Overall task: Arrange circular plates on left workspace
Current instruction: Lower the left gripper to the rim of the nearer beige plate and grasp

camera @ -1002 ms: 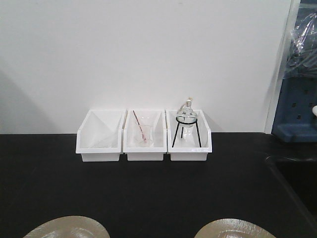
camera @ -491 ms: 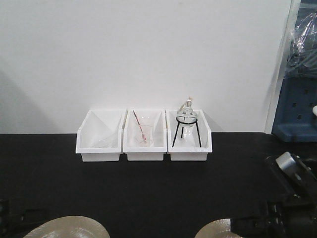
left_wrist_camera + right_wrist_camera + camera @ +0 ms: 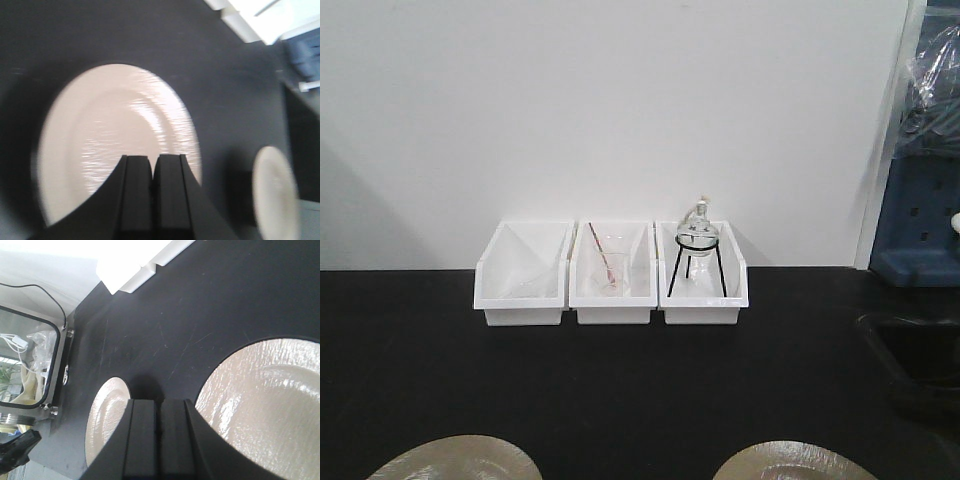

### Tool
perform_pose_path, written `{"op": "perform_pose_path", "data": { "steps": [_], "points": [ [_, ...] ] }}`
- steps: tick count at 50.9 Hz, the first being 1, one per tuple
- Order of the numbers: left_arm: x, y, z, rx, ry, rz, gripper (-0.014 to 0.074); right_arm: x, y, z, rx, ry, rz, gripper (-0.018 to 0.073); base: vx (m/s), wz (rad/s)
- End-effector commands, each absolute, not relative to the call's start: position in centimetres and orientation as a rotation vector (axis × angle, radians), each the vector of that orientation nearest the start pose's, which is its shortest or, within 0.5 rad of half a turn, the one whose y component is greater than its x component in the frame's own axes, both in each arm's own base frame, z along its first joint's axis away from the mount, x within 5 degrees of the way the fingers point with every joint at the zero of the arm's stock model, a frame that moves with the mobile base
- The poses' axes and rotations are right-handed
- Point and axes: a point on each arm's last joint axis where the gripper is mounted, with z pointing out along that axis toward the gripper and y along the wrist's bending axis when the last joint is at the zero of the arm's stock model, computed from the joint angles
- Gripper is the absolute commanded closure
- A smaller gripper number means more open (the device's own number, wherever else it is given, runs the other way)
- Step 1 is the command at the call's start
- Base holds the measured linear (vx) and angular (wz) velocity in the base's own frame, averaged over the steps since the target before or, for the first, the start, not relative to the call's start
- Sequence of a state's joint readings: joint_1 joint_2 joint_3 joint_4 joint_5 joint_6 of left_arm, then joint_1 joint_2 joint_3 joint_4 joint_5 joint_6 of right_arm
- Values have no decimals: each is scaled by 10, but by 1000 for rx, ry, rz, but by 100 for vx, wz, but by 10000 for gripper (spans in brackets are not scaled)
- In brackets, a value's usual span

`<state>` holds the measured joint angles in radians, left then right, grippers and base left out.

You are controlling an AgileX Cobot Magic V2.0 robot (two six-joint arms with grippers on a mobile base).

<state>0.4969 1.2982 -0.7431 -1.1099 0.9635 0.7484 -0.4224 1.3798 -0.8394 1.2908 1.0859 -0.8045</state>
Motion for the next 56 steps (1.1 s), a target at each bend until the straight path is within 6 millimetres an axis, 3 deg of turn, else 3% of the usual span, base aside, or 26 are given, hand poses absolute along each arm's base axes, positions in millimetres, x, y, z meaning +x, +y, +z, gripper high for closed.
{"op": "perform_pose_path", "data": {
  "steps": [1, 6, 13, 28, 34, 56],
  "points": [
    [233, 52, 271, -403, 2284, -816, 596, 258, -31, 300, 277, 2098, 1169, 564, 0, 0],
    [230, 53, 267, -371, 2339, -769, 590, 259, -31, 299, 285, 2096, 1158, 564, 0, 0],
    [234, 57, 260, -460, 2352, -781, 536, 259, -31, 299, 273, 2099, 1154, 564, 0, 0],
    [251, 66, 219, -467, 2480, -847, 232, 259, -31, 299, 271, 2099, 1156, 564, 0, 0],
    [257, 70, 202, -493, 2513, -862, 148, 259, -31, 299, 271, 2099, 1156, 564, 0, 0],
    [280, 53, 155, -480, 2462, -1234, 148, 259, -31, 299, 238, 2096, 1135, 564, 0, 0]
  ]
}}
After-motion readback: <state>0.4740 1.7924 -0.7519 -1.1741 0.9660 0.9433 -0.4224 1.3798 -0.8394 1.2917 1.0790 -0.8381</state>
